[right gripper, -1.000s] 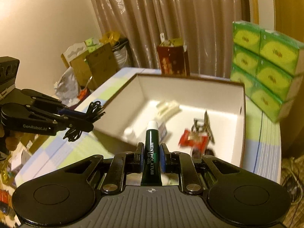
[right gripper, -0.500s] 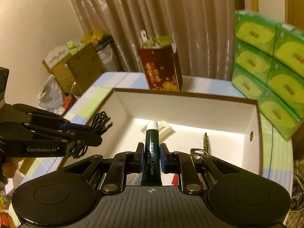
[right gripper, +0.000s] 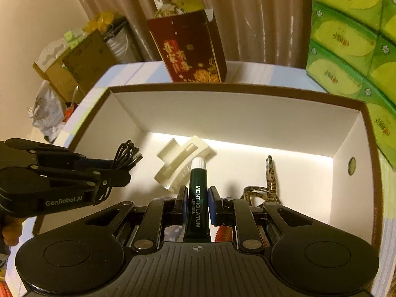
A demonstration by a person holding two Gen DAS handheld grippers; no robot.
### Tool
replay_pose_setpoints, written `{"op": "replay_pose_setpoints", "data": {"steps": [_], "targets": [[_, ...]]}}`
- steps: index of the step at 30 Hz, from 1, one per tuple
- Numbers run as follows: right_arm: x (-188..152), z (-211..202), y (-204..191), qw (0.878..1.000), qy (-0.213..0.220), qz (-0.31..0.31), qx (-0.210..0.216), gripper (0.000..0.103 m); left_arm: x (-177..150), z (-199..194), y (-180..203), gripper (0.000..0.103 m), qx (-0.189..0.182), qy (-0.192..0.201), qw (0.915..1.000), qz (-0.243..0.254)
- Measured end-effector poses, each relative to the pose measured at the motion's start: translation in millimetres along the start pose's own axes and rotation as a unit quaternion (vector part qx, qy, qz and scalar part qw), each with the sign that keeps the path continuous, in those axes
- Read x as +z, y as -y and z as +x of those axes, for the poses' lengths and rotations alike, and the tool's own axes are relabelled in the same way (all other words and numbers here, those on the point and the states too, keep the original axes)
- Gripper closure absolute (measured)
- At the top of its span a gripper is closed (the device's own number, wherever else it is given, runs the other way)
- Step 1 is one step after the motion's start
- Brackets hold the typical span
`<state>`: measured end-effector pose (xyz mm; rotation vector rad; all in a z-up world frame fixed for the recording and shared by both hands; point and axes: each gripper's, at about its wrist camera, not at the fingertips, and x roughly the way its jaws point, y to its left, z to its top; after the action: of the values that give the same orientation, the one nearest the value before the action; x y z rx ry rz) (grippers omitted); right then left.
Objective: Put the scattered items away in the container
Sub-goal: 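Lift the lip gel tube and cable and carry both over the brown box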
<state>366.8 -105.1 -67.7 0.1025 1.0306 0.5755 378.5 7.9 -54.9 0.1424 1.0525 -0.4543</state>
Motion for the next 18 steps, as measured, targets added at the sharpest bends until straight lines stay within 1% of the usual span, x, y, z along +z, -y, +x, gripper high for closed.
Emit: {"op": "replay_pose_setpoints", "data": {"steps": [4, 9, 13, 18], "targets": [[-1, 10, 1, 1.000, -0.012, -0.004, 0.001, 0.089, 0, 14, 0, 0.087, 0.011, -0.007, 0.9999, 0.001], [-1, 18, 4, 1.000, -0.021, -0.007, 0.005, 0.089, -1, 25, 2, 0.087, 0.025, -0.013, 0.9995, 0.015], [2, 22, 5, 1.000, -0.024, -0.010, 0.006, 0.089, -1, 31, 3, 0.087, 0.035, -0.016, 0.9989, 0.028], [4, 24, 7, 1.000, -0.024, -0.008, 0.006, 0.089, 1, 35, 2, 0.087, 0.041, -0.019, 0.9985, 0.032]]}}
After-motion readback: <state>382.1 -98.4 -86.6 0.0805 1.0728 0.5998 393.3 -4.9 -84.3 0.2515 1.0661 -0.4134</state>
